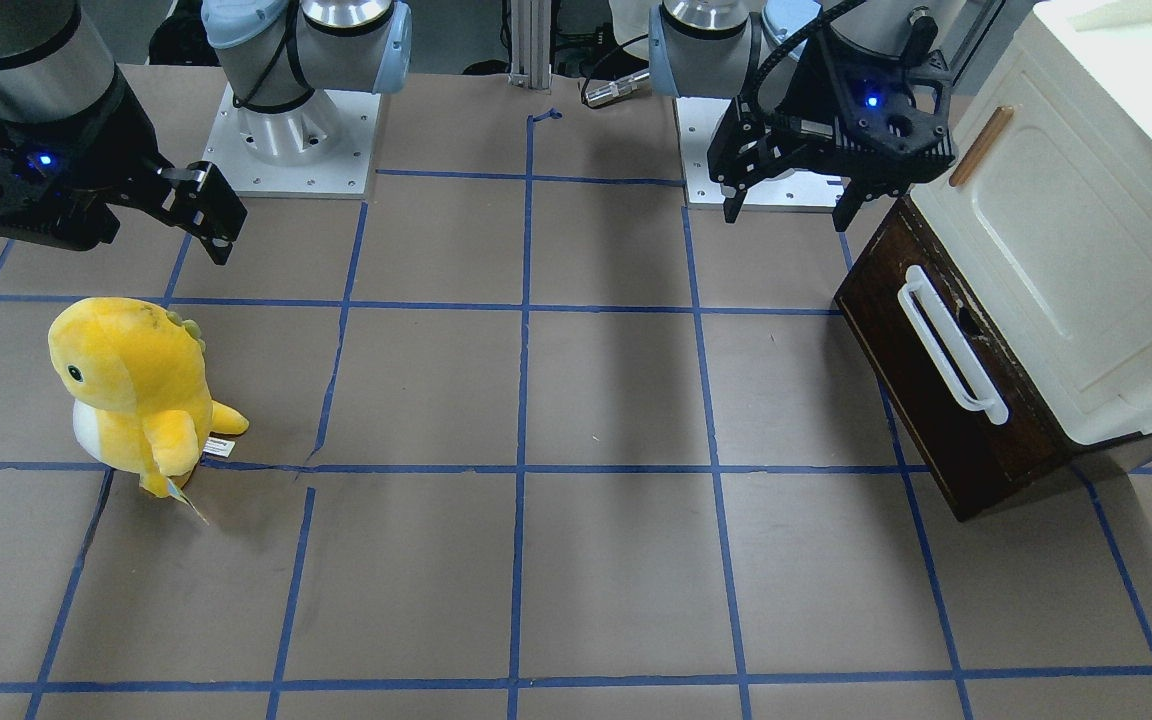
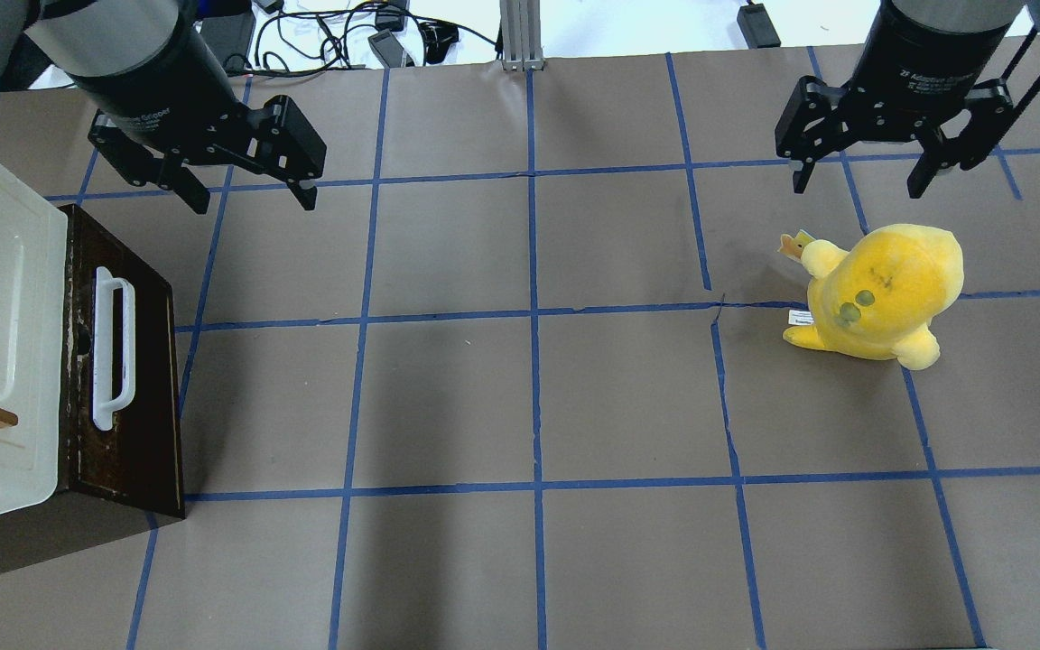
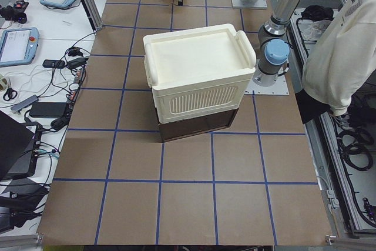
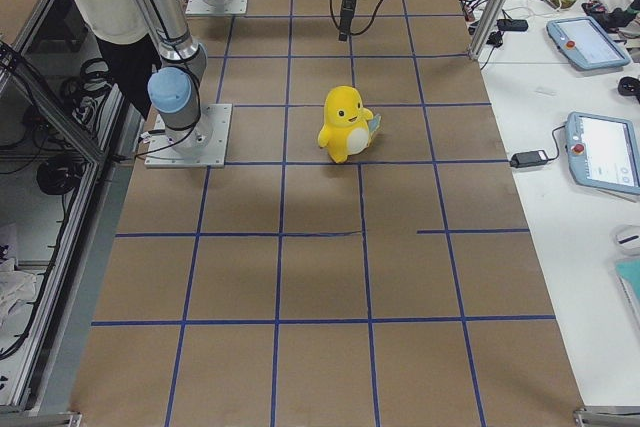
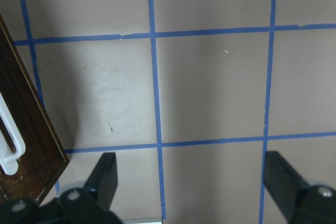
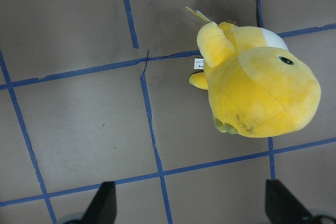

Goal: Pull drawer sideways

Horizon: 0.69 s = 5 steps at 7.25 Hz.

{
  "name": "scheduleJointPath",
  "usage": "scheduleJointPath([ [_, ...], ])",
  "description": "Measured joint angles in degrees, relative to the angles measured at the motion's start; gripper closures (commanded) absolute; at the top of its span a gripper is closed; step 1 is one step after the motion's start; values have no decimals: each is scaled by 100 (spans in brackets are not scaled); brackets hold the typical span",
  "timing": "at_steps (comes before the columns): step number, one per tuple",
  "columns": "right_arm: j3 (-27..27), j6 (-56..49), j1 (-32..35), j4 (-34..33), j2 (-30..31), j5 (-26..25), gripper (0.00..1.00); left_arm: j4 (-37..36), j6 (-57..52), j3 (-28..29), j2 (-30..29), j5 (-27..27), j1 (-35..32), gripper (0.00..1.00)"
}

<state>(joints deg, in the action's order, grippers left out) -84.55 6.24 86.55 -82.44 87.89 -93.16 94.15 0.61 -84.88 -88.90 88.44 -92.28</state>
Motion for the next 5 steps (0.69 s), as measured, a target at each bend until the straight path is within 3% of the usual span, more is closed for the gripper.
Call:
scheduleJointPath([
  [5, 0, 0, 1, 0, 0, 0, 0, -66, 71, -43, 43, 7, -1, 0],
])
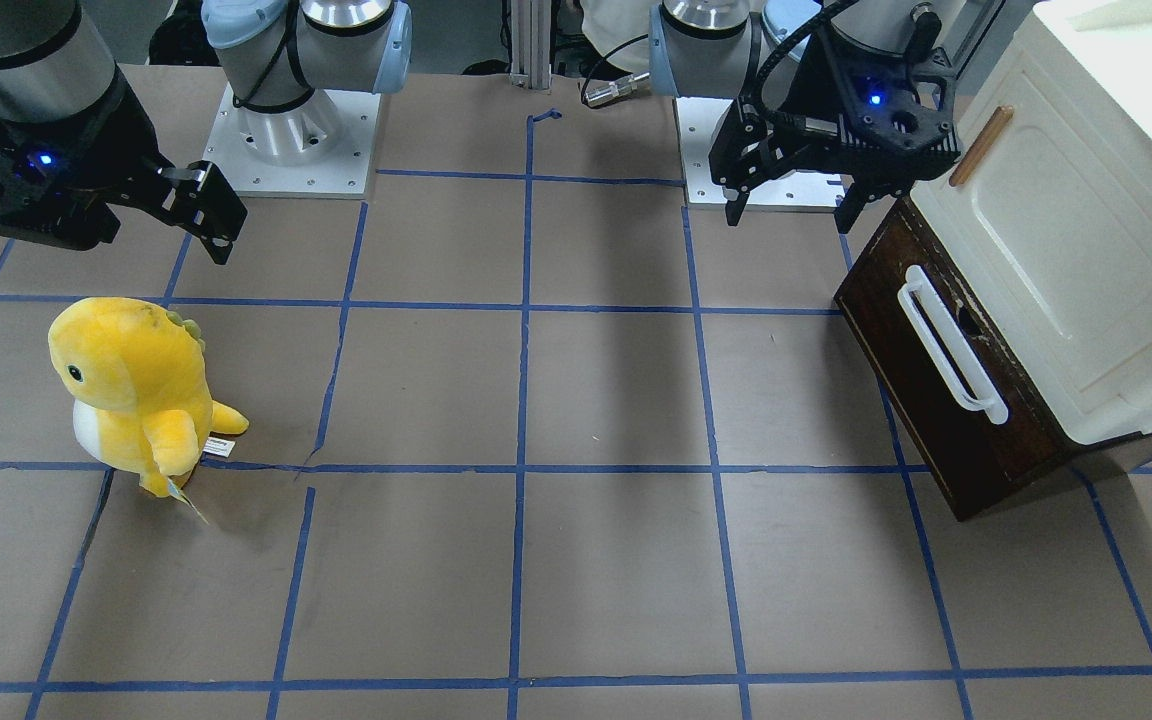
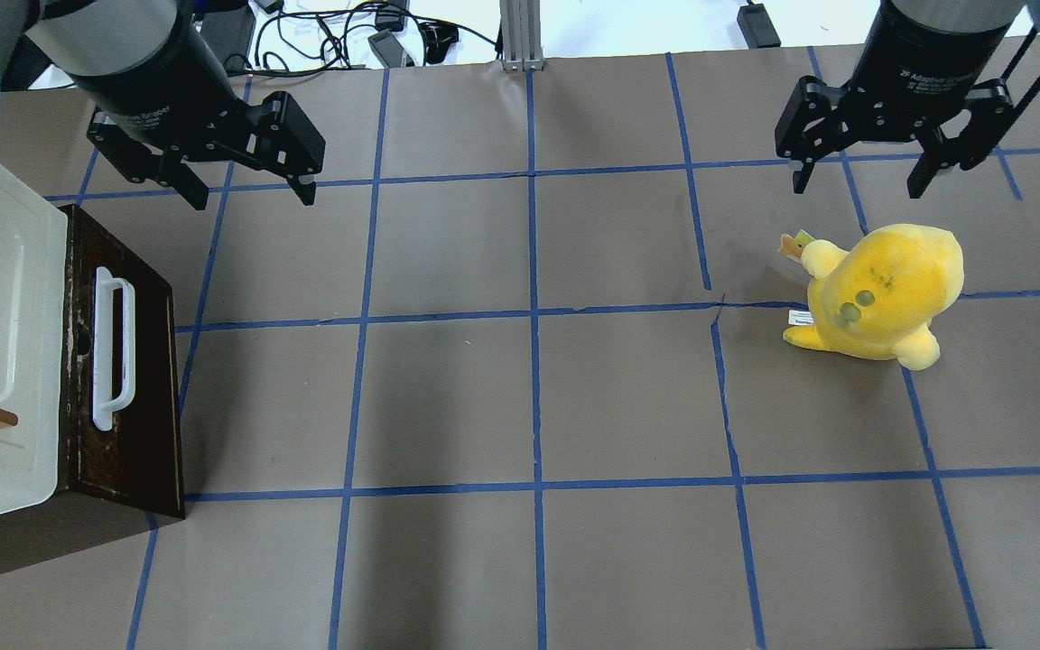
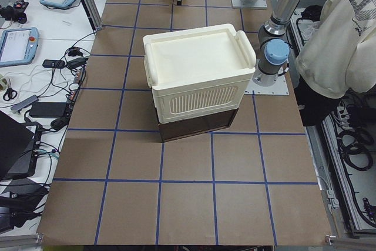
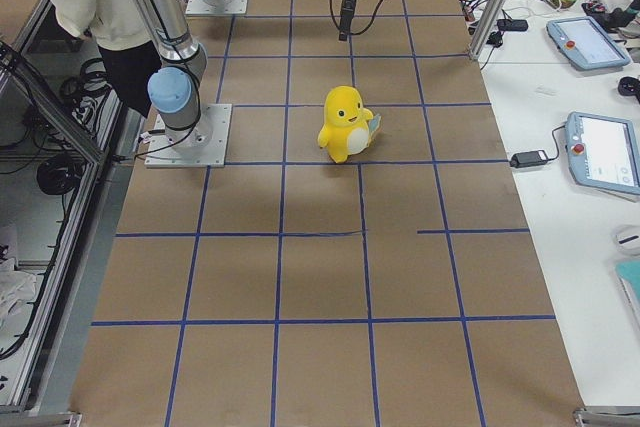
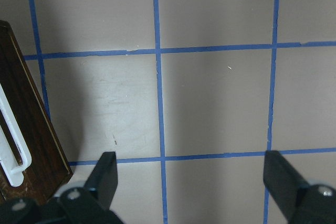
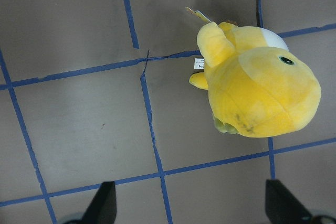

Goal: Pull drawer sideways

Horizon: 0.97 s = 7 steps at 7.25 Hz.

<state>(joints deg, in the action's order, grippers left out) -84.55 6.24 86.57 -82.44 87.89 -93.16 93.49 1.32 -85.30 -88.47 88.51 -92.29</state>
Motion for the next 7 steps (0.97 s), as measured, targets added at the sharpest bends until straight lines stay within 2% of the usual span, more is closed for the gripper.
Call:
scheduleJointPath([
  [7, 0, 0, -4, 2, 0, 0, 0, 43, 17, -162, 113, 6, 0, 0],
])
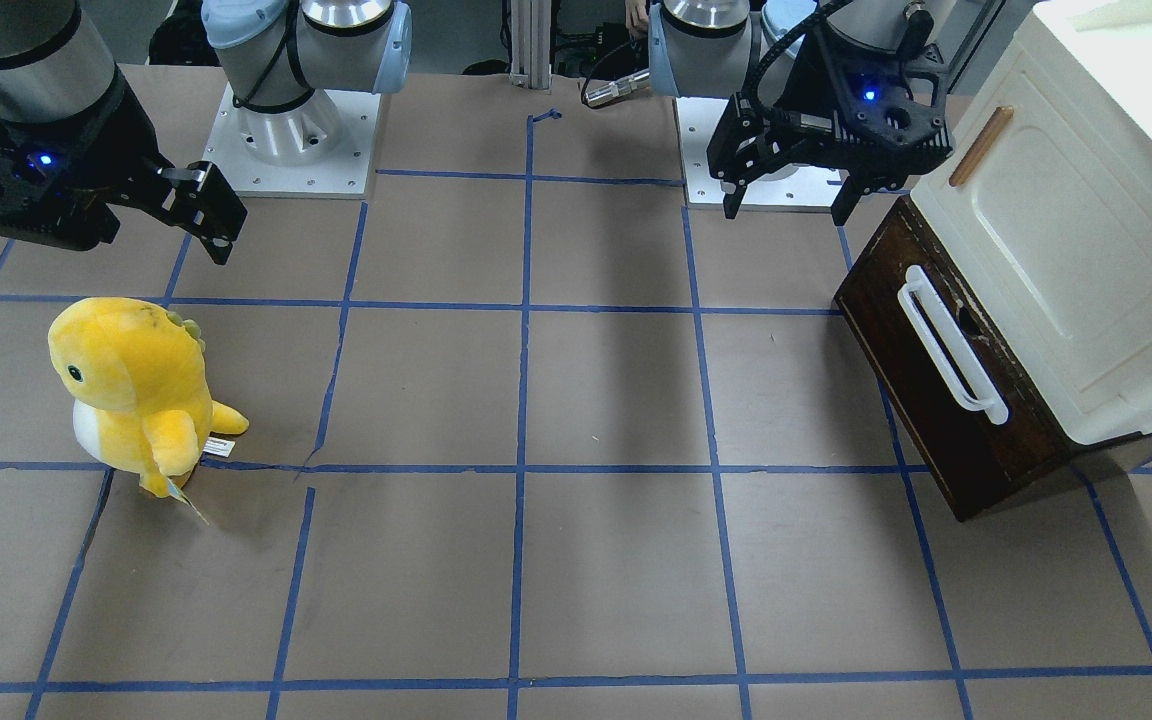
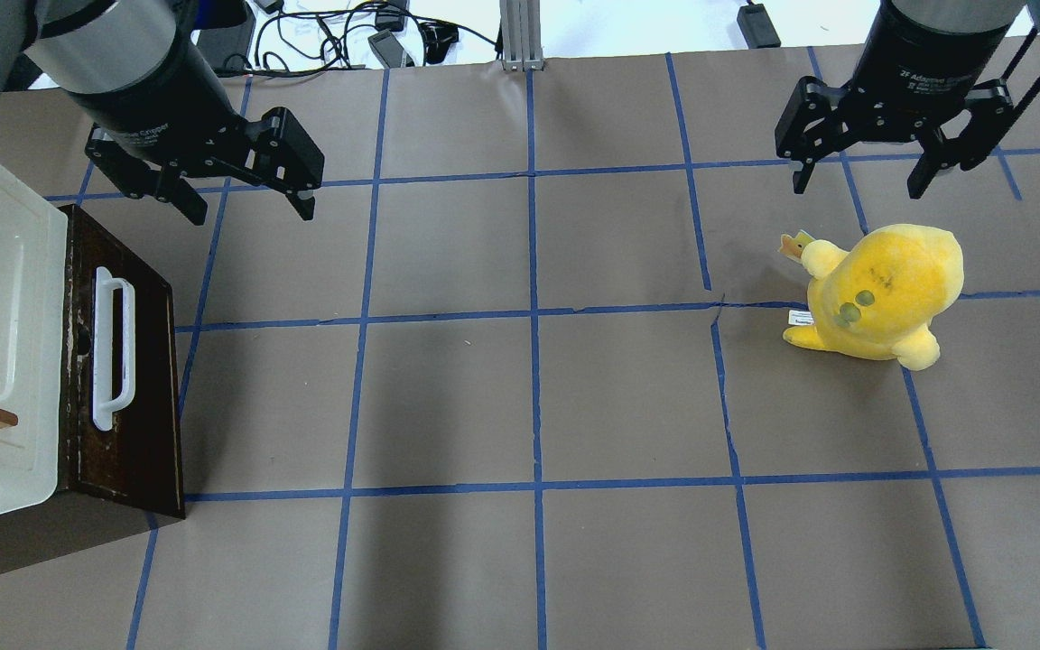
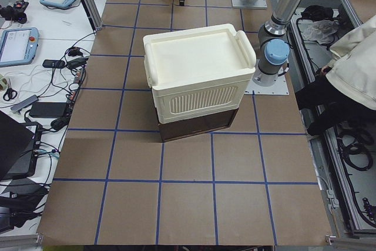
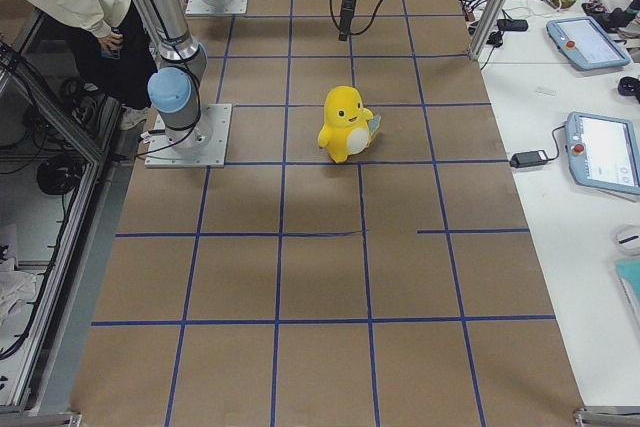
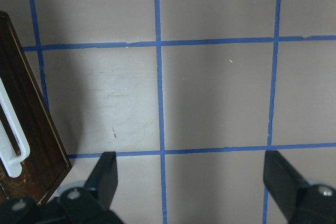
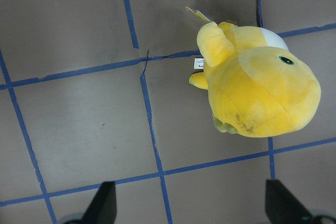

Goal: Pull drawer sideways

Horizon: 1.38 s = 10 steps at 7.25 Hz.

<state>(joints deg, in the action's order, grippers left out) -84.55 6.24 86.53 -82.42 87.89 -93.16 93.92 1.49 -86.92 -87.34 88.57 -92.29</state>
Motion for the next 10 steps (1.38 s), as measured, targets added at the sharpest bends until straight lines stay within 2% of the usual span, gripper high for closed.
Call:
scheduleJointPath([
  [4, 0, 0, 4, -2, 0, 0, 0, -12, 227, -49, -32, -1, 0, 0],
  [6, 0, 0, 5, -2, 0, 0, 0, -209, 302, -342, -113, 17, -44, 0],
  [7, 0, 0, 5, -2, 0, 0, 0, -421, 303, -618, -161, 236, -154, 0],
  [10, 0, 0, 5, -2, -1, 0, 0, -620, 465, -1759, -606, 2130, -429, 0],
])
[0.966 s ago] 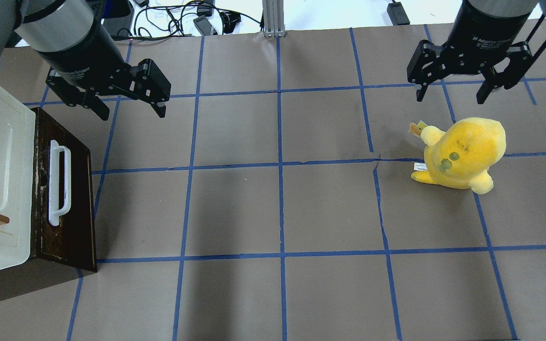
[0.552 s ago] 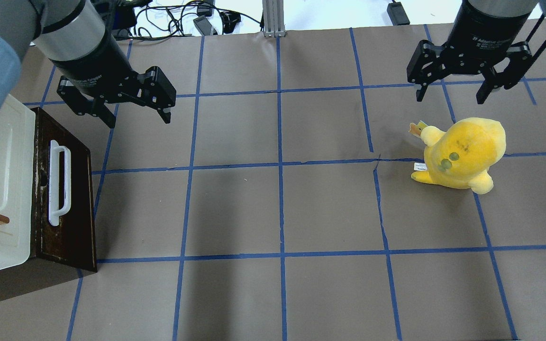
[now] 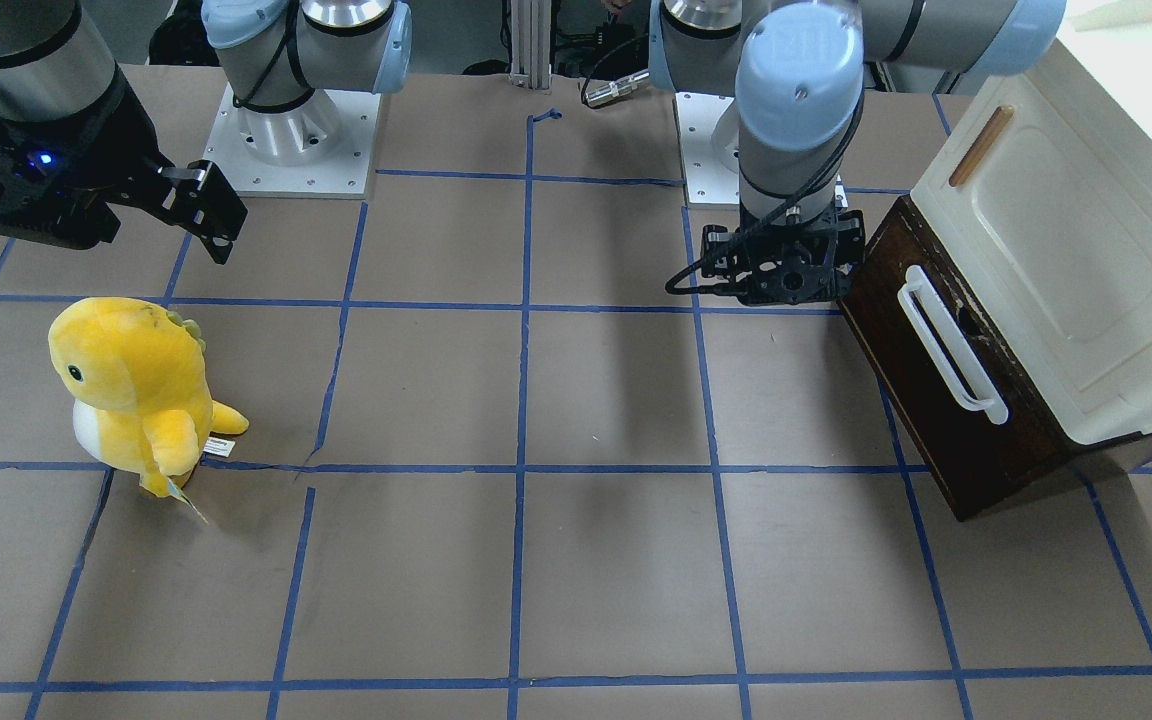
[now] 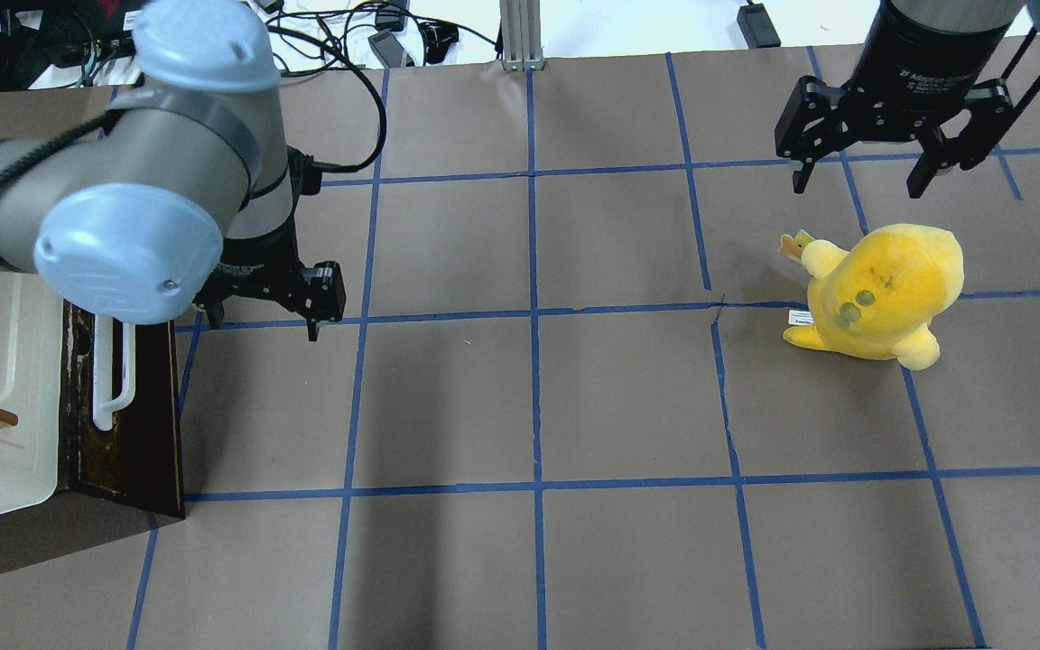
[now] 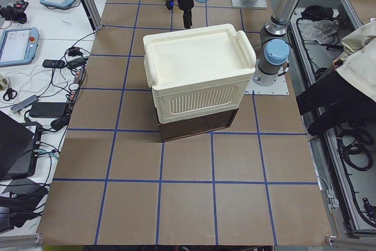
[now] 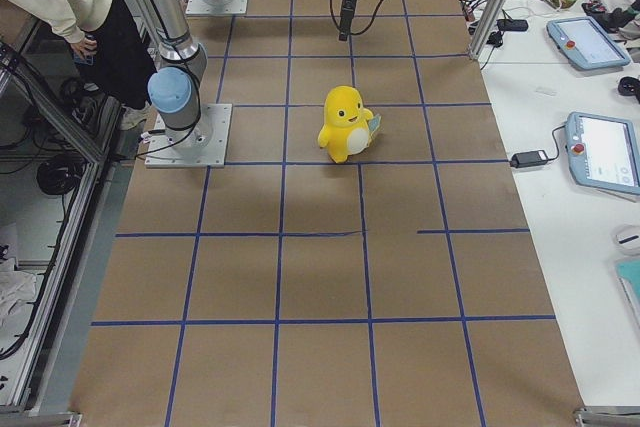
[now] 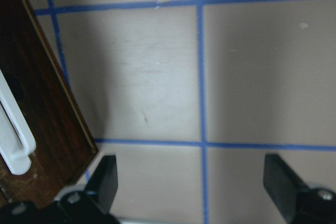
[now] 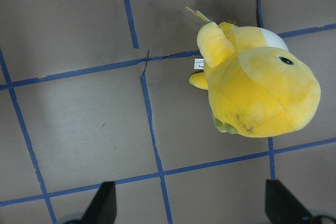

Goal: Pull drawer sideways
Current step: 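Move the left gripper down to the white handle of the wooden drawer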

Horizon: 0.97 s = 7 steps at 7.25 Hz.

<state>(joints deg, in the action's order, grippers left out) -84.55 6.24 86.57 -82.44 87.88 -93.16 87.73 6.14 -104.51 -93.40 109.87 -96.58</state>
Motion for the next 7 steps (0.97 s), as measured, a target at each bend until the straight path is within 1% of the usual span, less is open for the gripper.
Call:
scheduleJointPath([
  [2, 0, 0, 0, 0, 0, 0, 0, 3, 226, -679, -453, 1577, -20, 0],
  [3, 0, 0, 0, 0, 0, 0, 0, 15, 412, -830, -705, 2262, -44, 0],
  [5, 0, 0, -2, 0, 0, 0, 0, 159, 1124, -915, -1275, 3487, -279, 0],
  [7, 0, 0, -2, 0, 0, 0, 0, 410, 1797, -944, -1694, 4510, -405, 0],
])
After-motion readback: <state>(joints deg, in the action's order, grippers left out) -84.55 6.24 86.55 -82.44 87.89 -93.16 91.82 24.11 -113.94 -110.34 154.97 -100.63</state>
